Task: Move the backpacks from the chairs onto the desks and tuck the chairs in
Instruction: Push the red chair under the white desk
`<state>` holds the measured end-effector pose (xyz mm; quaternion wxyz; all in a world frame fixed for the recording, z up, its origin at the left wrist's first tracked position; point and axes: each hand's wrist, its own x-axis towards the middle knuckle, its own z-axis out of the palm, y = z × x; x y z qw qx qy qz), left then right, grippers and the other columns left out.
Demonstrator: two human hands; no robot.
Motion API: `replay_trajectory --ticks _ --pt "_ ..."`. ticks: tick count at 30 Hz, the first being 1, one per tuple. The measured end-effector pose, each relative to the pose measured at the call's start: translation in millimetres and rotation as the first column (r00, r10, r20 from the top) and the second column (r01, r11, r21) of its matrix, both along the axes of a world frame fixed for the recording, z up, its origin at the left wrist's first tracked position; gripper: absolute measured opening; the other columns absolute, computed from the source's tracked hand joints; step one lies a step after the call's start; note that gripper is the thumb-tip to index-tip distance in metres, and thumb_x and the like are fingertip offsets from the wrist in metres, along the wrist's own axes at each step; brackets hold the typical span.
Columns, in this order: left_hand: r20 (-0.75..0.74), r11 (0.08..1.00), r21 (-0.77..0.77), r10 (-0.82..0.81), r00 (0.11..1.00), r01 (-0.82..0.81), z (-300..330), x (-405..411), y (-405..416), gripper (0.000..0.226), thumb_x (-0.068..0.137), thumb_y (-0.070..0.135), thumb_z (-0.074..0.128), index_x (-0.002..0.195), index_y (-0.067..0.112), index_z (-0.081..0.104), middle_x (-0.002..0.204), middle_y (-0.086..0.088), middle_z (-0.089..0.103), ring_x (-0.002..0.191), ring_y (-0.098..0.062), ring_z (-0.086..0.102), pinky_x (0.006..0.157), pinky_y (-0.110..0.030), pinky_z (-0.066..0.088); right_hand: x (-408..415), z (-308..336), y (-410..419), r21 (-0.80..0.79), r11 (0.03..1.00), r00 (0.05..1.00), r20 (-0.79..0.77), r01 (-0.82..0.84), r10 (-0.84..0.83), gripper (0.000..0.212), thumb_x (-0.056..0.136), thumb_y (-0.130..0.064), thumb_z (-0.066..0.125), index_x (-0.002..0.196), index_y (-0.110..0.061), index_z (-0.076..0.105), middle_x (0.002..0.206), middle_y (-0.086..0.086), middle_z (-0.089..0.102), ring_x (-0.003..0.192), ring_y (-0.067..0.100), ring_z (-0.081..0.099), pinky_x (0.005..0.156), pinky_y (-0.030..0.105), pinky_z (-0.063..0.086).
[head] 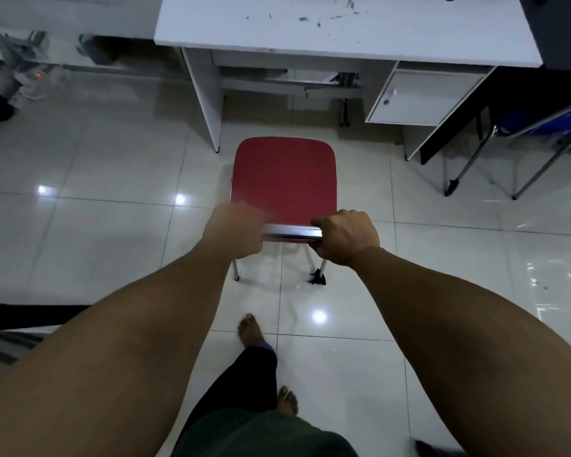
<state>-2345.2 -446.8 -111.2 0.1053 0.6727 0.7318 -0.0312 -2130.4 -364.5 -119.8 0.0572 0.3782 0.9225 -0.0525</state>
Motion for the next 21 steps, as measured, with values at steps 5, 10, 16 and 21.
replay_trajectory --ticks 5,10,16,21 --pt "0.007 1.0 -0.005 -0.02 1.0 0.02 -5 -7 30 0.032 0.071 0.031 0.065 0.102 0.039 0.069 0.076 0.009 0.068 0.069 -0.018 0.065 0.066 -0.03 0.055 -8 4 33 -0.037 0.999 0.999 0.039 -0.014 0.015 0.024 0.085 -0.048 0.06 0.096 -0.029 0.069 0.076 -0.006 0.069 0.062 0.02 0.06 0.058 0.026 0.044" --pt "0.036 1.0 -0.011 -0.026 0.999 0.027 -4 -21 69 0.033 0.075 0.032 0.065 0.106 0.039 0.068 0.079 0.009 0.069 0.072 -0.018 0.065 0.067 -0.03 0.054 -26 5 71 -0.044 0.998 0.998 0.049 0.045 -0.043 0.023 0.085 -0.048 0.062 0.099 -0.032 0.068 0.078 -0.009 0.068 0.065 0.017 0.062 0.06 0.027 0.047" --pt "0.001 1.0 -0.03 -0.006 1.0 0.006 -8 -55 121 0.039 0.07 0.033 0.064 0.108 0.043 0.066 0.081 0.009 0.07 0.075 -0.02 0.066 0.069 -0.034 0.056 -55 3 120 -0.017 1.0 1.0 0.025 0.013 -0.013 0.024 0.085 -0.05 0.059 0.095 -0.03 0.068 0.079 -0.007 0.068 0.067 0.021 0.061 0.058 0.028 0.038" --pt "-0.003 1.0 -0.008 -0.029 1.0 0.029 -7 -73 164 0.039 0.072 0.031 0.064 0.109 0.04 0.068 0.085 0.01 0.072 0.079 -0.019 0.066 0.067 -0.028 0.049 -71 1 167 -0.033 0.999 1.0 0.0 0.005 -0.005 0.025 0.085 -0.05 0.057 0.091 -0.029 0.068 0.079 -0.007 0.068 0.065 0.021 0.061 0.056 0.027 0.04"
